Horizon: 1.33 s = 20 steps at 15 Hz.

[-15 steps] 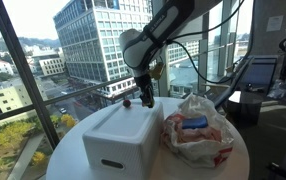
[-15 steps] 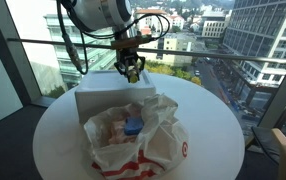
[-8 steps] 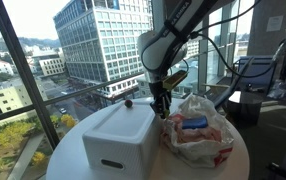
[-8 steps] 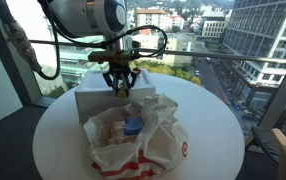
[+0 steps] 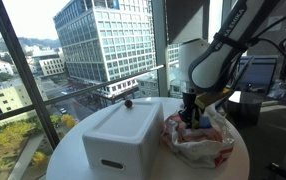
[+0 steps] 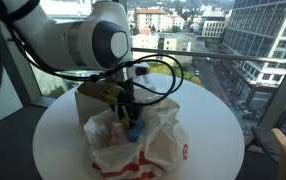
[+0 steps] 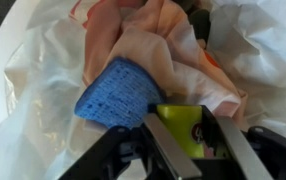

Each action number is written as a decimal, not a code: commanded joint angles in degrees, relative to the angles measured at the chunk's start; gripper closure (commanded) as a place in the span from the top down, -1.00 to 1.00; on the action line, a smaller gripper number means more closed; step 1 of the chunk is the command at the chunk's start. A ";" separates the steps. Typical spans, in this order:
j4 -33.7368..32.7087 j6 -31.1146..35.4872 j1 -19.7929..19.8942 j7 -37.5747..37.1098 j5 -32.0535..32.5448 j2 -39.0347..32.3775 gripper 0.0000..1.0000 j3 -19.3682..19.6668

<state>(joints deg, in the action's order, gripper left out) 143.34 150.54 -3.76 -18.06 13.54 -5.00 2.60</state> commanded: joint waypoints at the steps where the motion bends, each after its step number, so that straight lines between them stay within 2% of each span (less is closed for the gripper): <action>1: 7.29 4.00 1.18 -7.99 6.89 8.18 0.47 1.21; 3: 8.15 3.15 1.60 -10.42 10.69 11.56 0.78 -0.42; 5: 7.31 0.73 1.54 -13.27 12.88 15.22 1.00 -3.35; 8: 3.47 -2.62 1.12 -14.22 12.04 18.50 1.00 -9.14; 10: -1.71 -6.62 1.62 -14.98 13.02 17.38 1.00 -12.95; 12: -8.27 -10.36 1.88 -15.19 14.35 13.81 1.00 -15.57; 15: -19.18 -14.34 1.27 -15.98 14.89 6.17 1.00 -16.68; 20: -34.90 -15.24 -2.26 -17.74 13.13 -7.71 1.00 -13.46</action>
<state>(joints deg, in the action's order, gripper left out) 119.71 137.14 -3.27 -34.17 26.81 -3.04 -13.09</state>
